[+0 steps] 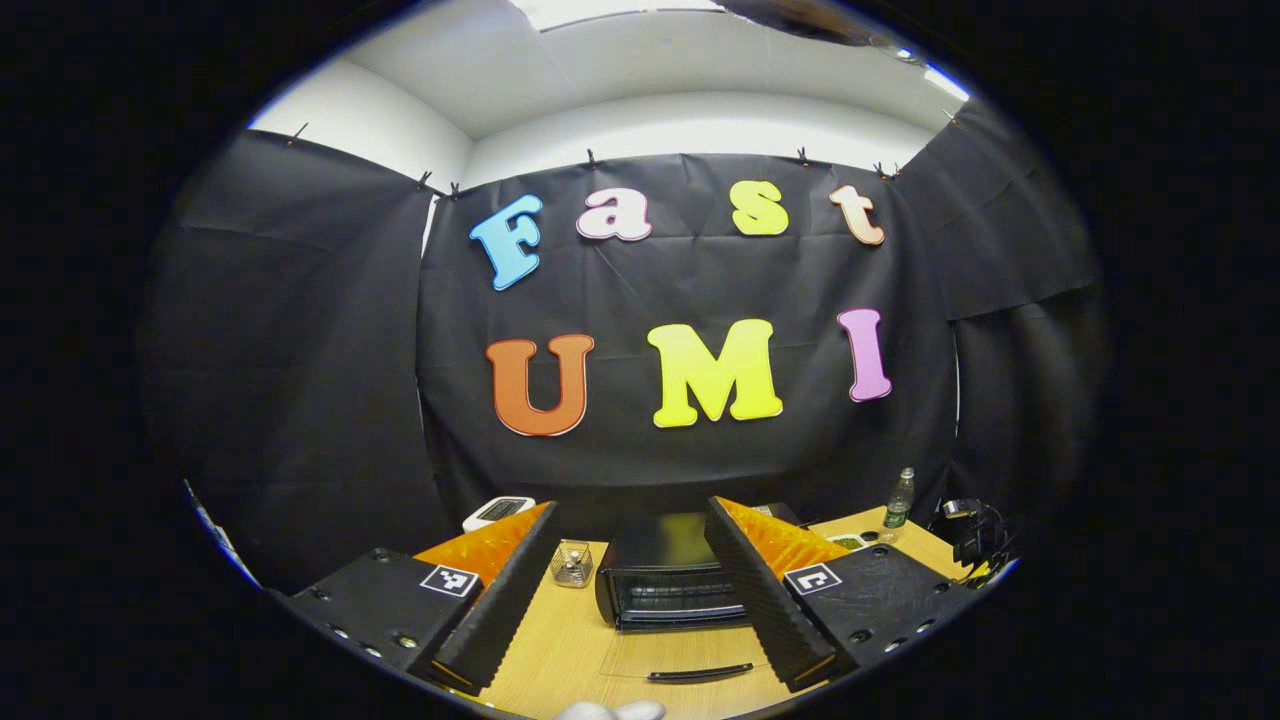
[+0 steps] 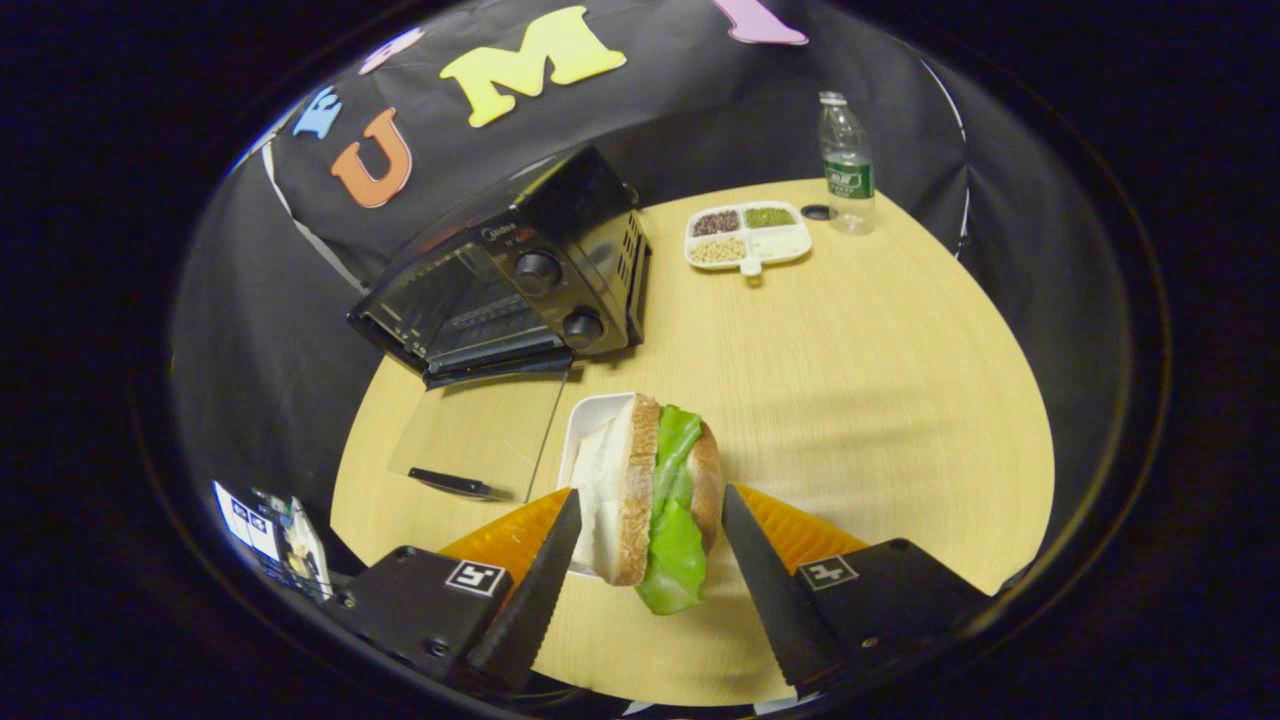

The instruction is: Open the electric oven with the left hand, put the food in, and close the electric oven.

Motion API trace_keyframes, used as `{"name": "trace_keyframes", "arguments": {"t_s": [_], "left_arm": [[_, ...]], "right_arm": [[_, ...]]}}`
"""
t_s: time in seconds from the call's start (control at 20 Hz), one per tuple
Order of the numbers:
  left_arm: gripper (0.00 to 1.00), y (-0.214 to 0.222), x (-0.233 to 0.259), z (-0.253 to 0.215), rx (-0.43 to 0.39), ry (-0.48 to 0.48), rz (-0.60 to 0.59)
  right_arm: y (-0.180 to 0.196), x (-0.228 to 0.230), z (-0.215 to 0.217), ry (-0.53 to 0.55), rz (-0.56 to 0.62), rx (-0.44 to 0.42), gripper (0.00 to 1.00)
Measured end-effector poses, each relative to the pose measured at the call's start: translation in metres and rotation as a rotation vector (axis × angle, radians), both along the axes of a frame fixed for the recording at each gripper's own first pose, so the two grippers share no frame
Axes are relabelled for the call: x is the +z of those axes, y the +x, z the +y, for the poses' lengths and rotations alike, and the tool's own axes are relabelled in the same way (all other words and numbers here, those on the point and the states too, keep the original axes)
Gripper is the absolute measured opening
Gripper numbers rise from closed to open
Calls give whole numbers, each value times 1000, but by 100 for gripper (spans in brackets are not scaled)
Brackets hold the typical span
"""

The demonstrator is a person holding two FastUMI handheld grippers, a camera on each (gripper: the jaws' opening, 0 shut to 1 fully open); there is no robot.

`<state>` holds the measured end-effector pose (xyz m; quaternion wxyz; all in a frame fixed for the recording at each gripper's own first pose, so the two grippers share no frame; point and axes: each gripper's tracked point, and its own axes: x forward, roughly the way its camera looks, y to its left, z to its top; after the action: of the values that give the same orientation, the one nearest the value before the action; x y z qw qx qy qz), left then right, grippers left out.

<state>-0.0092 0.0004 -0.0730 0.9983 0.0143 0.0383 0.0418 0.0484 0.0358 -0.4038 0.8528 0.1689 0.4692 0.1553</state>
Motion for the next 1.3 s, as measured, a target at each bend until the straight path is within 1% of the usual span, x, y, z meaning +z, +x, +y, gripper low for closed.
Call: {"name": "trace_keyframes", "arguments": {"t_s": [0.1, 0.15, 0.2, 0.25, 0.3, 0.4, 0.5, 0.55, 0.6, 0.65, 0.7, 0.75, 0.8, 0.9, 1.1, 1.15, 1.25, 1.3], "left_arm": [[95, 2, -3, 2, 12, 2, 7], [95, 4, -5, 1, 15, -2, 12], [95, 5, -8, 1, 19, -8, 20], [95, 6, -12, 1, 20, -14, 31], [95, 7, -15, -1, 21, -18, 37], [95, 10, -18, -1, 20, -22, 48], [95, 13, -19, -2, 17, -23, 52], [95, 14, -18, -2, 15, -21, 48], [95, 16, -19, -3, 11, -19, 49], [95, 18, -19, -3, 8, -20, 52], [95, 19, -20, -3, 2, -22, 53], [95, 20, -20, -4, -1, -25, 53], [95, 20, -20, -3, -5, -28, 52], [95, 23, -20, -1, -13, -36, 53], [95, 28, -15, 8, -17, -37, 37], [95, 28, -15, 10, -20, -39, 37], [95, 30, -13, 14, -31, -39, 40], [95, 30, -14, 16, -36, -34, 43]], "right_arm": [[6, 0, -1, 24, 32, -4, 70], [7, -1, 0, 43, 45, -8, 66], [8, 2, 0, 74, 60, -16, 67], [8, 0, 0, 93, 72, -19, 60], [9, 1, 2, 116, 74, -14, 55], [7, 2, 4, 141, 78, -9, 40], [6, 5, 5, 150, 72, 0, 35], [7, 5, 5, 149, 69, -2, 34], [8, 7, 4, 155, 71, -4, 37], [7, 8, 6, 163, 71, -10, 33], [7, 12, 7, 163, 66, -13, 37], [8, 18, 8, 162, 54, -6, 33], [7, 25, 8, 155, 35, -4, 37], [10, 44, 13, 172, 5, -6, 37], [25, 90, 34, 271, -61, -65, 37], [31, 99, 43, 311, -74, -87, 33], [39, 109, 64, 391, -94, -126, 33], [43, 110, 74, 430, -91, -158, 33]]}}
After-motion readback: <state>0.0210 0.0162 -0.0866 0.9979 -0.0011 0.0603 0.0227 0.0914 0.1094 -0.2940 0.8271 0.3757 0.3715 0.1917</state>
